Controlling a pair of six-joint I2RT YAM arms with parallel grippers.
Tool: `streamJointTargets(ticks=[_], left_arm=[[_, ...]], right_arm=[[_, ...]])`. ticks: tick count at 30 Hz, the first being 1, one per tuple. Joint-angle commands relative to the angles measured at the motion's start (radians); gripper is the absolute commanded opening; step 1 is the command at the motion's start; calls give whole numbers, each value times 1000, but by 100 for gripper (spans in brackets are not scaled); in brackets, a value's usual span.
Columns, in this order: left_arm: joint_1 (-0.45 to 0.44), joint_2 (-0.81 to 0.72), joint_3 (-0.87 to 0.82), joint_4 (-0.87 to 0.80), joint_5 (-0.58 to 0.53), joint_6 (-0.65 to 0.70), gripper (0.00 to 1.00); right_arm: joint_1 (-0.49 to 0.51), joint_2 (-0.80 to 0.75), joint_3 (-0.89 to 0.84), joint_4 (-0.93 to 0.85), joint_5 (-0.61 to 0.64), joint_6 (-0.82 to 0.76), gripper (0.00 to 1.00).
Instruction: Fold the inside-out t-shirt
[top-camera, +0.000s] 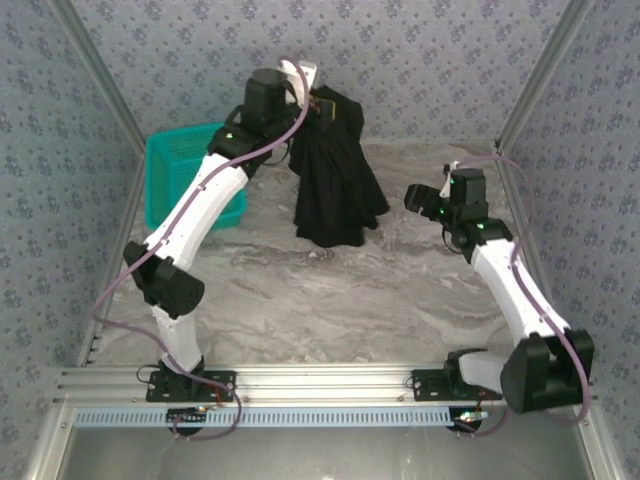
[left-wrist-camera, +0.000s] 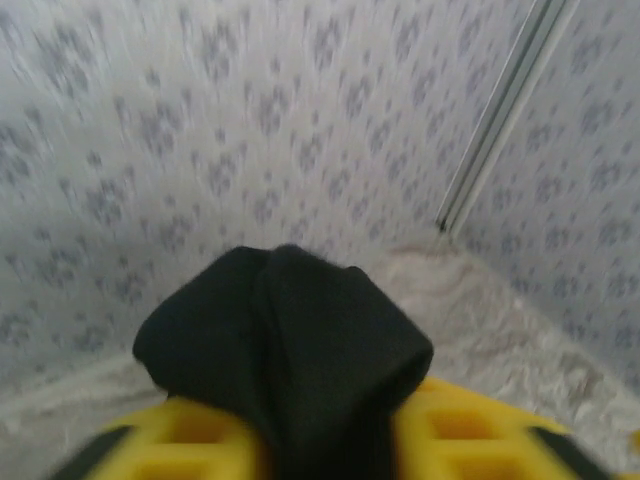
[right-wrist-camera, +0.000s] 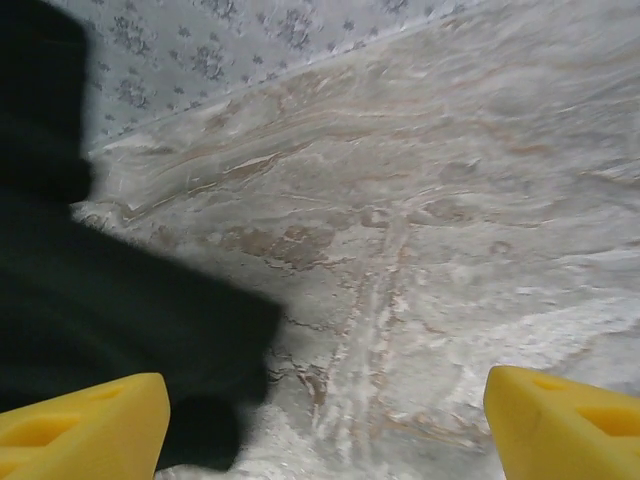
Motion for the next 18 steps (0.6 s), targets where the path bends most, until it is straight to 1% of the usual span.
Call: streamJointTargets(ticks=[1, 3, 4, 5, 6, 7, 9, 10, 12, 15, 16, 18], left_arm=[[4, 45, 29, -72, -83, 20, 64], [20, 92, 49, -162, -144, 15, 71], [29, 96, 43, -208, -150, 5, 74], [34, 82, 8, -214, -139, -5, 76], [36, 43, -77, -198, -121, -21, 79], [36, -13, -188, -143, -104, -39, 84], [39, -121, -438, -2, -85, -77, 91], [43, -168, -535, 53, -87, -105, 92], [52, -216, -662, 93, -74, -146, 92], [26, -262, -798, 92, -73, -177, 92], [12, -283, -862, 124, -62, -184, 91], [-6, -314, -972, 187, -52, -209, 91]], right_arm=[[9, 8, -11, -84, -33, -61, 85], [32, 52, 5, -98, -61, -71, 85], [45, 84, 17, -105, -60, -82, 85], [56, 114, 24, -110, -56, -89, 85], [68, 152, 38, -115, -59, -94, 85], [78, 197, 60, -126, -63, -98, 85], [94, 301, 95, -135, -43, -101, 85], [95, 356, 123, -153, -27, -95, 84], [70, 434, 151, -178, -19, -91, 84], [13, 464, 149, -196, 81, -94, 82], [-12, 472, 144, -196, 90, -90, 82], [-56, 523, 168, -215, 40, -90, 81]])
